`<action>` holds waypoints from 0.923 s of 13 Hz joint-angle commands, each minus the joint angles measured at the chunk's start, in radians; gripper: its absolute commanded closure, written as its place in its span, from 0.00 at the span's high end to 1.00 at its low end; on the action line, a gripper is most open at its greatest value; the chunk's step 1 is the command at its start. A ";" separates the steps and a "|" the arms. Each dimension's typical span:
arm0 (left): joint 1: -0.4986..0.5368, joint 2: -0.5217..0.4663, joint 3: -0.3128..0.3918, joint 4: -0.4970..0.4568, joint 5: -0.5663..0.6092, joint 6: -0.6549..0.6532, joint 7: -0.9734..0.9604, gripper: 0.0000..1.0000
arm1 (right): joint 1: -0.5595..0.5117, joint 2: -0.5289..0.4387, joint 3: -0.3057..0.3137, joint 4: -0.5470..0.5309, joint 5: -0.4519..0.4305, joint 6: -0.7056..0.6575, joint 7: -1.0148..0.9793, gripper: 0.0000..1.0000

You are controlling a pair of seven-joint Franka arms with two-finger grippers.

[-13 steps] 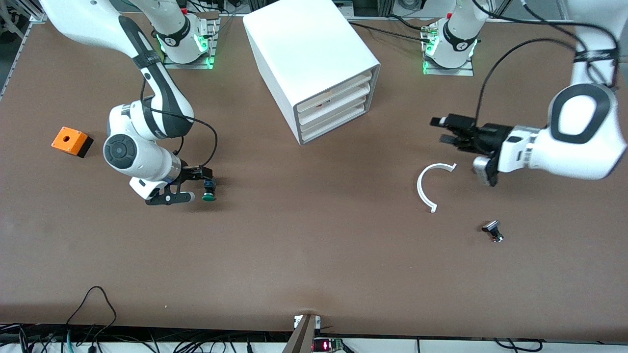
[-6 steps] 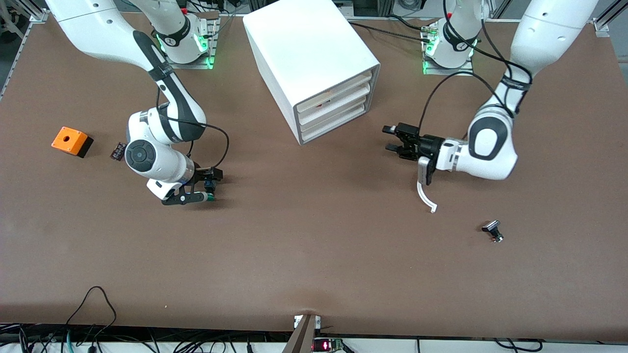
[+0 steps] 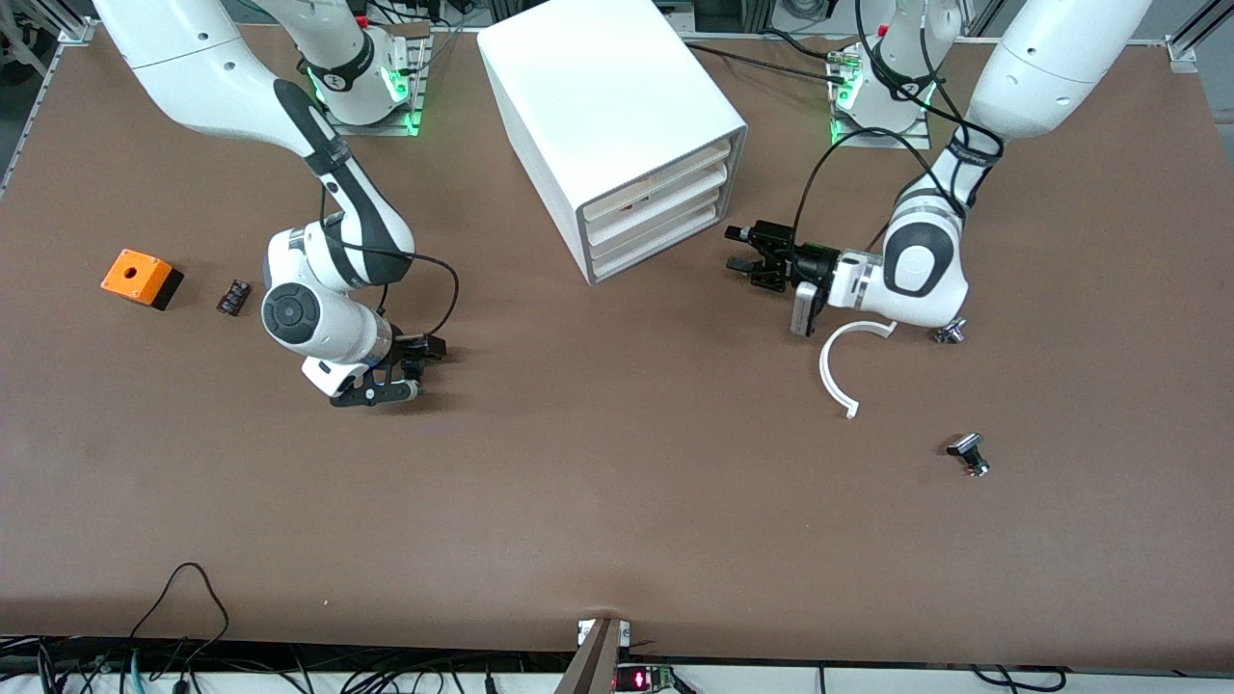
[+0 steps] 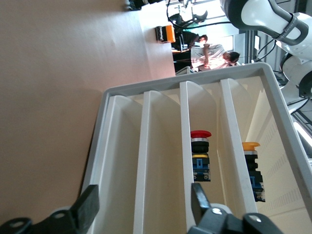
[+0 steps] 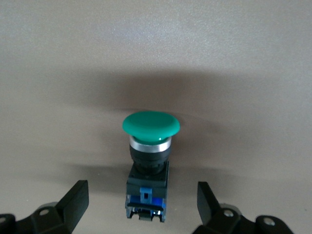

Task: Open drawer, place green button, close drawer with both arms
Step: 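Grasp the green button with the right gripper while the left gripper reaches the drawer, then pull the drawer open with the left gripper while the right gripper lifts the button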

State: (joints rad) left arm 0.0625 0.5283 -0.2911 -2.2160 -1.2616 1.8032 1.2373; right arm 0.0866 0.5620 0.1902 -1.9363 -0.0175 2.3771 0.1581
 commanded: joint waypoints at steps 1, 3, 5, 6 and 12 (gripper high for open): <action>-0.004 0.077 -0.037 -0.007 -0.056 0.008 0.062 0.42 | 0.002 -0.001 0.000 0.007 -0.012 0.005 -0.002 0.81; -0.004 0.087 -0.045 -0.008 -0.074 0.008 0.065 0.42 | 0.002 -0.001 0.000 0.008 -0.012 0.004 -0.002 0.56; -0.006 0.088 -0.052 -0.010 -0.079 0.007 0.065 0.43 | 0.002 -0.001 0.000 0.017 -0.012 0.001 -0.005 0.31; -0.006 0.099 -0.053 -0.010 -0.078 0.007 0.067 0.43 | 0.002 -0.001 0.000 0.026 -0.012 -0.001 -0.008 0.14; -0.007 0.122 -0.088 -0.040 -0.120 0.010 0.089 0.44 | 0.045 0.012 0.000 0.154 0.002 -0.148 0.015 0.00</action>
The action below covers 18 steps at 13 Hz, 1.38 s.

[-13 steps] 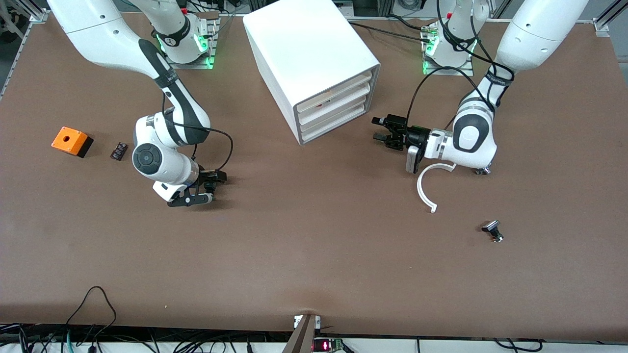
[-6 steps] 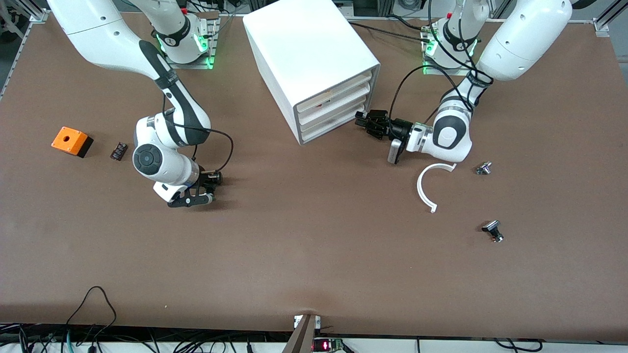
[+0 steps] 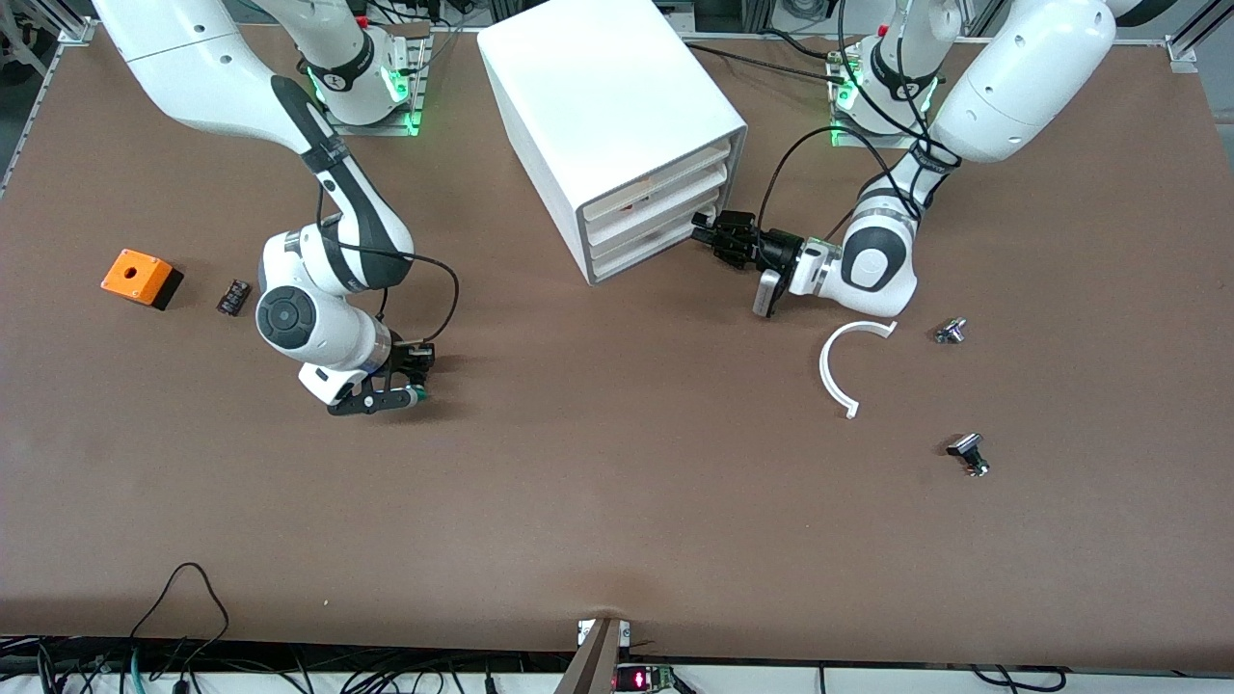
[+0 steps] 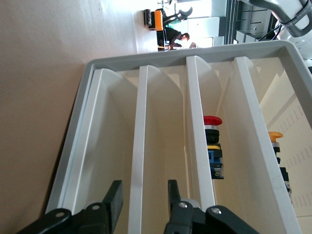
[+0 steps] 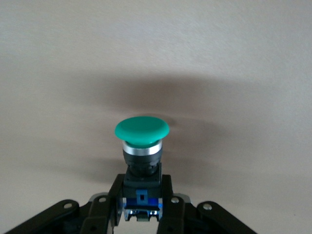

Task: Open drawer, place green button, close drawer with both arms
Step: 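Pull the drawer open with the left gripper while the right gripper lifts the button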

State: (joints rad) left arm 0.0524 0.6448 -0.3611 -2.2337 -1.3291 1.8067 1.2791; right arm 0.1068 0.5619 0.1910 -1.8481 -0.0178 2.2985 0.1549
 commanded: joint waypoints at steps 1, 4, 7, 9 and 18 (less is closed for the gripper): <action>-0.005 0.018 -0.018 -0.026 -0.059 0.006 0.069 0.44 | 0.036 0.016 -0.001 0.091 0.004 -0.100 0.047 0.00; -0.017 0.041 -0.018 -0.027 -0.081 0.006 0.101 0.42 | 0.079 0.030 -0.001 0.159 0.004 -0.166 0.204 0.00; -0.032 0.052 -0.018 -0.033 -0.099 0.008 0.109 0.40 | 0.114 0.064 0.001 0.243 0.009 -0.252 0.395 0.00; -0.039 0.061 -0.018 -0.040 -0.119 0.008 0.140 0.30 | 0.143 0.087 0.004 0.312 0.015 -0.306 0.535 0.00; 0.004 0.055 -0.004 0.002 -0.108 0.005 0.118 0.00 | 0.214 0.116 0.004 0.518 0.081 -0.337 0.847 0.00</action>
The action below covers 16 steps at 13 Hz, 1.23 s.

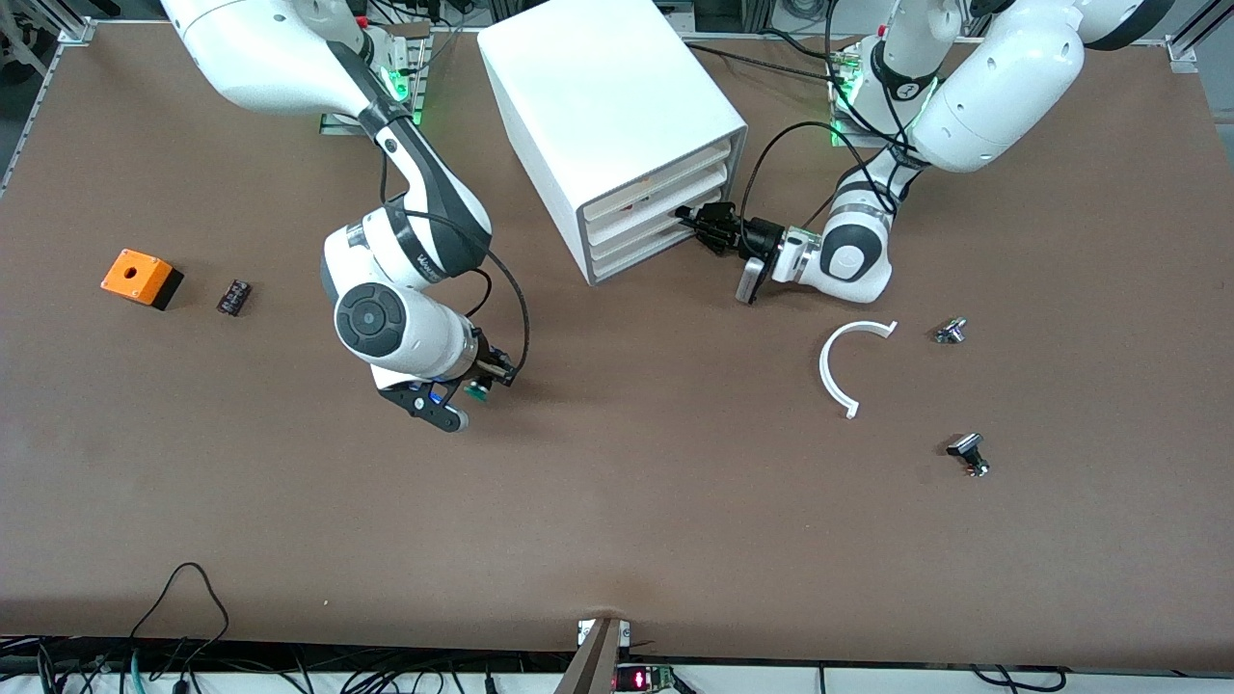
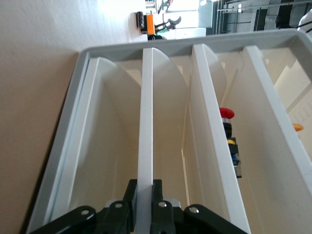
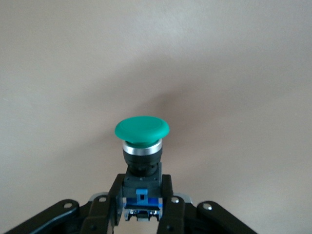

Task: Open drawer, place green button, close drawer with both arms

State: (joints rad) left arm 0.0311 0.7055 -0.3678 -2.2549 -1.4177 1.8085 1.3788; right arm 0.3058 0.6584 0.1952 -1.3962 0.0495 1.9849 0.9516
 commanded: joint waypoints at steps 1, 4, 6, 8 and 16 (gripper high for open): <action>0.029 -0.005 0.012 0.040 -0.011 0.003 0.010 0.00 | 0.022 0.020 0.000 0.080 0.013 -0.020 0.074 0.00; 0.027 -0.001 0.056 0.119 0.071 0.003 -0.088 0.00 | 0.067 0.027 0.000 0.131 0.013 -0.015 0.168 0.00; 0.026 0.000 0.075 0.168 0.120 0.003 -0.167 0.00 | 0.108 0.030 0.000 0.140 0.013 0.018 0.244 0.00; 0.021 0.002 0.098 0.195 0.121 0.005 -0.198 0.00 | 0.153 0.030 0.000 0.152 0.013 0.054 0.332 0.00; 0.030 -0.003 0.132 0.265 0.209 0.003 -0.267 0.99 | 0.338 0.059 -0.005 0.158 0.003 0.219 0.695 0.00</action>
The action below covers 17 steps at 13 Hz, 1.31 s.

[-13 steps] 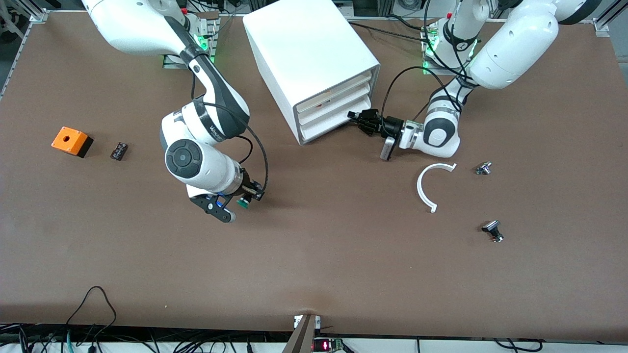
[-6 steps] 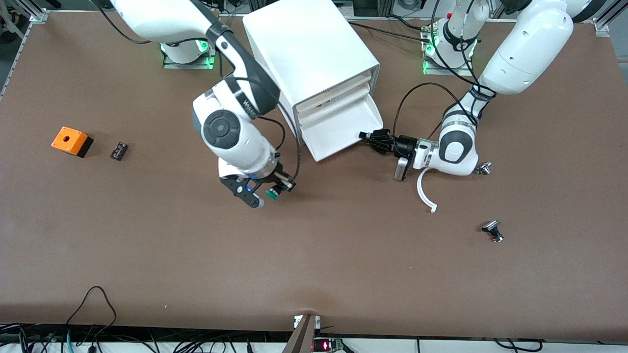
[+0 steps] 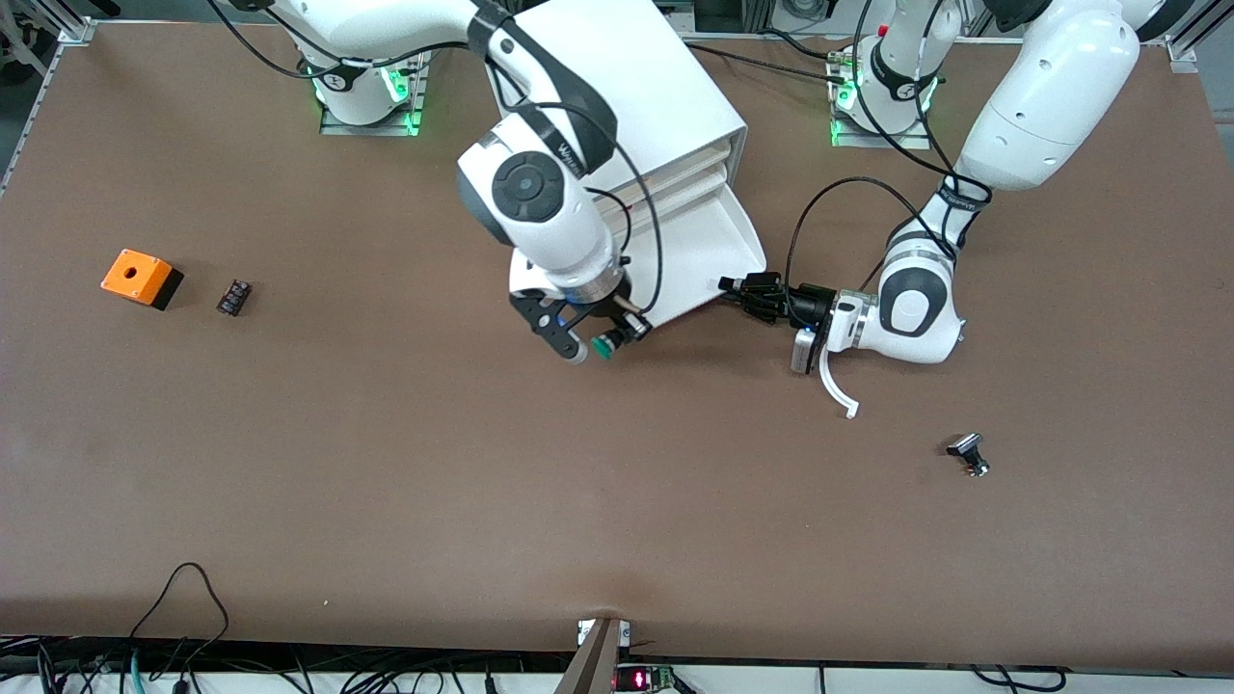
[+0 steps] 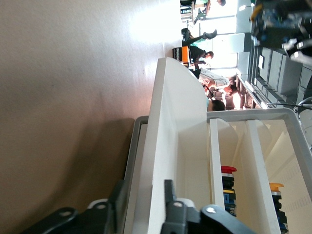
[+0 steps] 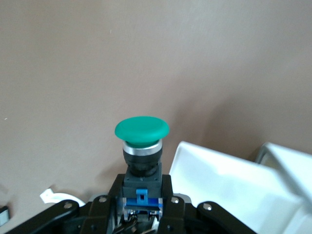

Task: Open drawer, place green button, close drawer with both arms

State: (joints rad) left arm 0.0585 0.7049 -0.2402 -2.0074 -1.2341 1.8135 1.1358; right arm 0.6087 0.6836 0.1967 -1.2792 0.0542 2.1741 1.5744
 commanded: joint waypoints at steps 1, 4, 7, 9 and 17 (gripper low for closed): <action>0.007 -0.018 0.006 0.018 0.025 -0.002 -0.033 0.99 | 0.063 0.045 -0.008 0.041 -0.013 0.041 0.100 0.00; 0.011 -0.083 0.010 0.032 0.092 -0.005 -0.187 0.99 | 0.120 0.097 -0.008 0.041 -0.049 0.099 0.202 0.00; 0.011 -0.146 0.010 0.102 0.273 -0.028 -0.474 0.99 | 0.158 0.131 -0.008 0.041 -0.051 0.118 0.259 0.00; 0.011 -0.153 0.010 0.183 0.405 -0.071 -0.630 0.99 | 0.174 0.142 -0.008 0.040 -0.050 0.118 0.272 0.00; -0.002 -0.153 0.019 0.580 0.801 -0.376 -1.311 0.99 | 0.187 0.168 -0.006 0.034 -0.048 0.125 0.288 0.95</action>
State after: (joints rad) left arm 0.0732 0.5429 -0.2284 -1.5210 -0.5179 1.4998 -0.0469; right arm 0.7861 0.8354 0.1950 -1.2750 0.0167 2.3002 1.8431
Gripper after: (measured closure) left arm 0.004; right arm 0.471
